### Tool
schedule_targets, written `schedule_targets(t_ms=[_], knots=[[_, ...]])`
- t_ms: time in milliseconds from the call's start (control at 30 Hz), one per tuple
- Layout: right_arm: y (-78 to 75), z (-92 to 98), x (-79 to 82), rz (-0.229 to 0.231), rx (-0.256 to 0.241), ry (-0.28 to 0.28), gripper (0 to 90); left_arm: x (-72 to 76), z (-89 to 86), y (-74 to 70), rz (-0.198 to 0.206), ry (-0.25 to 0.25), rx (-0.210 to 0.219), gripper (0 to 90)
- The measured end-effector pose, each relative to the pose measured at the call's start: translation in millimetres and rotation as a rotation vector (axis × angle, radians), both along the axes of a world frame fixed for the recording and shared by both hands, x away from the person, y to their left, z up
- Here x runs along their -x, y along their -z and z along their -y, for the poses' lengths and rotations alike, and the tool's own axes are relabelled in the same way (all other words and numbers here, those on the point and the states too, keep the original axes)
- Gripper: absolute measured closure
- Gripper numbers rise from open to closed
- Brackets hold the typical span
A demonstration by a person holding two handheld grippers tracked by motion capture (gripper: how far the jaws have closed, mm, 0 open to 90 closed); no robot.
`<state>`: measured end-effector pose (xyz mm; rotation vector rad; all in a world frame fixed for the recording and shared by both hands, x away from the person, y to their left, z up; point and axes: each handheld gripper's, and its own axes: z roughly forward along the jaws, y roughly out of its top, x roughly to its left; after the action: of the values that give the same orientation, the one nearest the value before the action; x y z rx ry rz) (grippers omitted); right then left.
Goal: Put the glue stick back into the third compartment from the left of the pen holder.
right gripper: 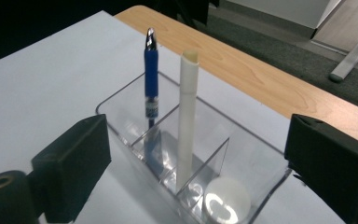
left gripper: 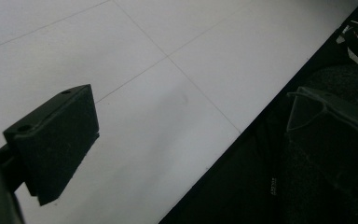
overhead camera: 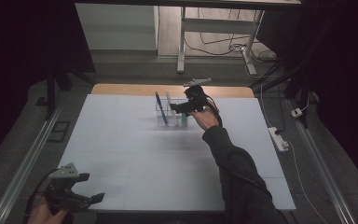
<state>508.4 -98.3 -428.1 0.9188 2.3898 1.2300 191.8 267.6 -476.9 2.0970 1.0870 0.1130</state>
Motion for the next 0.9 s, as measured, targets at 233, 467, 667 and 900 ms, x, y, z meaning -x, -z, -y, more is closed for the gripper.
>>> schedule_targets(t_ms=[233, 467, 667, 900], knots=[[-2.3, 6.5, 14.6, -0.031, 0.023, -0.037, 1.4, -0.1, 0.1, 0.1, -0.001, -0.002, 0.0, 2.2], [-2.1, 9.5, 32.7, -0.038, 0.041, -0.081, 0.0, -0.1, 0.0, 0.0, -0.001, -0.003, 0.001, 2.2], [1.2, 12.4, 51.3, -0.03, 0.068, -0.123, 0.0, -0.2, -0.3, 0.2, -0.003, -0.007, 0.005, 2.2], [6.2, 26.2, 70.6, -0.052, 0.033, -0.14, 0.0, -0.3, -0.2, 0.1, -0.003, -0.008, 0.003, 2.2]])
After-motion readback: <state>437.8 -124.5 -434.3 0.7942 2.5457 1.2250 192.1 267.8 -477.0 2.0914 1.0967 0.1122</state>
